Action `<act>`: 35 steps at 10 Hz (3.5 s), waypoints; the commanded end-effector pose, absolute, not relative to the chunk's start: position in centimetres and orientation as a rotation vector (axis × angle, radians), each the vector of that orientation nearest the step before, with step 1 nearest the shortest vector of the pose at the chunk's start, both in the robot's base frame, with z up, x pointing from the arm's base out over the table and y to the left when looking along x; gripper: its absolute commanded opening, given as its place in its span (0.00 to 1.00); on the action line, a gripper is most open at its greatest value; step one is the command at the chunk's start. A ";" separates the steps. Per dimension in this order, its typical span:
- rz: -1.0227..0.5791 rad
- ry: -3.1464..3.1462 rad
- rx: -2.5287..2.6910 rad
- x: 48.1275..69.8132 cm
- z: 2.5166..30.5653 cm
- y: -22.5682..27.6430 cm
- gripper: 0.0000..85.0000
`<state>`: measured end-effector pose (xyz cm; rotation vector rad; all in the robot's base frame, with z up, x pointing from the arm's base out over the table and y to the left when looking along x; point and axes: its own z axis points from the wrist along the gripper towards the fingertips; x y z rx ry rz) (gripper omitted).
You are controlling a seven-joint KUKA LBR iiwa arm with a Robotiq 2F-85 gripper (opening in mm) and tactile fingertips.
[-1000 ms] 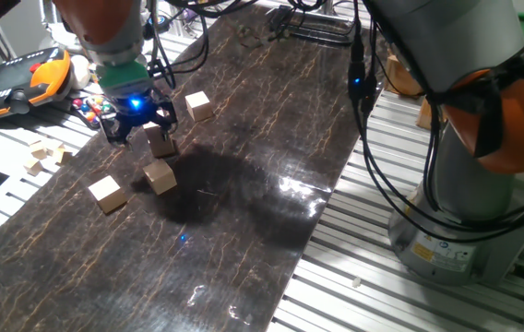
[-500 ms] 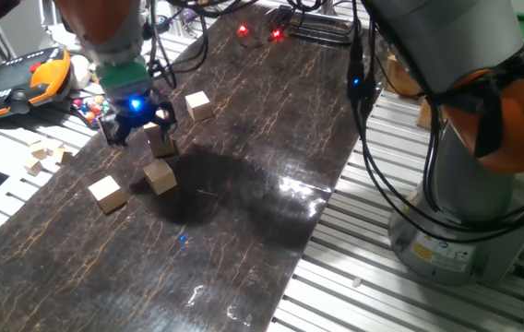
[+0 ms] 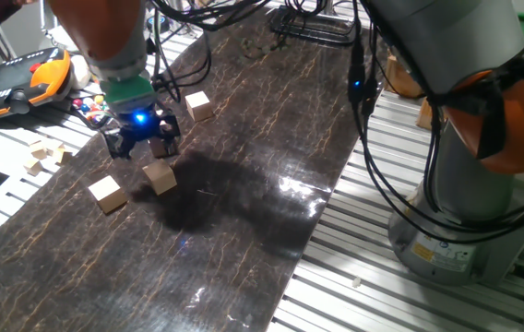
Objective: Stack the blocks in a vertical line of five
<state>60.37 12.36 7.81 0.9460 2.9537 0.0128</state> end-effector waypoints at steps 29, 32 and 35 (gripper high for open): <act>0.016 2.990 0.886 61.6 14.7 12.5 0.01; -0.008 2.962 0.919 61.0 15.5 12.9 0.01; -0.004 2.952 0.946 60.9 15.7 12.6 0.01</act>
